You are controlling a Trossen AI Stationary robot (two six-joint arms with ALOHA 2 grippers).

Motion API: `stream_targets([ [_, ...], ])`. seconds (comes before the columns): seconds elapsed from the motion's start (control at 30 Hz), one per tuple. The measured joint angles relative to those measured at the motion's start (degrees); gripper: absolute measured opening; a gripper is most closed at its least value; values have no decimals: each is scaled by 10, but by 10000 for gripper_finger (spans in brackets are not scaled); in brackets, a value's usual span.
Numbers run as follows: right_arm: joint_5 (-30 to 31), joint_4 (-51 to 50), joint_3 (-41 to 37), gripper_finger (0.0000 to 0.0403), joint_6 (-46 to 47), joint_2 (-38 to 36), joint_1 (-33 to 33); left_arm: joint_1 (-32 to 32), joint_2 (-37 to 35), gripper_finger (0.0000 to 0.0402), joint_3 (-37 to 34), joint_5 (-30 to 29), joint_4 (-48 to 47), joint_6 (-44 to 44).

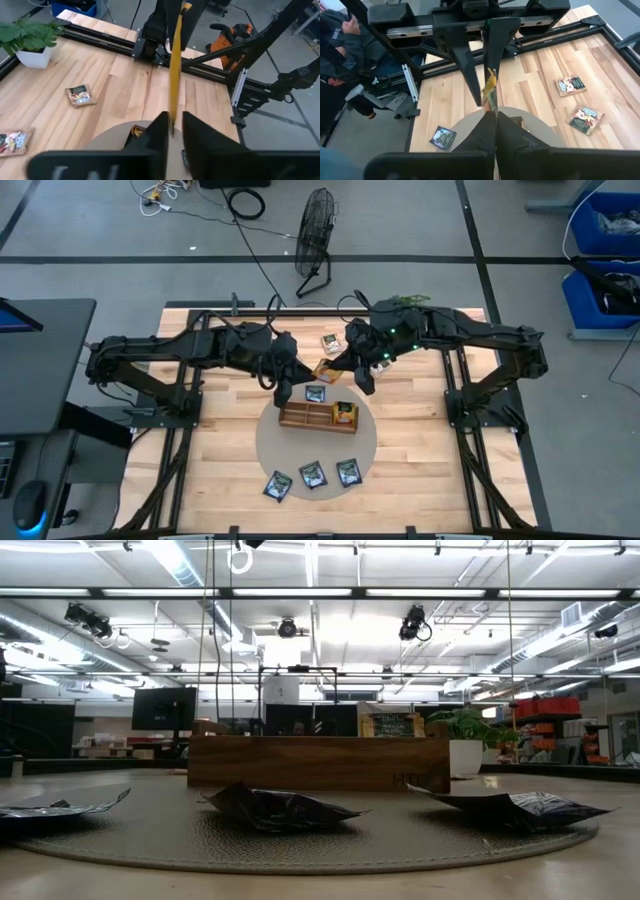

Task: Pick & Place Tea
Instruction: Put the yellow tea bag into the right section of the wooden organizer

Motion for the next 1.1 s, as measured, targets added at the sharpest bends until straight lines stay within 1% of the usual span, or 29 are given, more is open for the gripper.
stream_targets([
  [0.1, 15, -17, 0, 3, -1, -7, 0, 1, 0, 106, 0, 0, -10, 1],
  [0.23, 43, -73, 0, 2, -1, -24, 0, 12, 0, 168, 0, 6, -40, -1],
  [0.33, 62, -115, 0, 1, -1, -34, 0, 21, -2, 200, 0, 5, -61, 5],
  [0.4, 72, -133, 0, 1, 0, -35, 0, 27, -2, 211, 0, 5, -63, 6],
  [0.53, 75, -159, 0, 1, -1, -22, 7, 30, -9, 212, 0, 1, -43, 12],
  [0.73, 75, -172, -1, 0, -11, 12, 22, 21, -36, 188, 0, -41, 26, 24],
  [0.83, 70, -169, -6, 0, -14, 31, 28, 19, -55, 175, -7, -45, 67, 29],
  [1.0, 51, -147, -38, 0, -18, 48, 39, 8, -106, 159, -78, -36, 214, 25],
  [1.1, 47, -102, -83, 0, -16, 46, 47, 6, -142, 150, -132, -39, 234, 11],
])
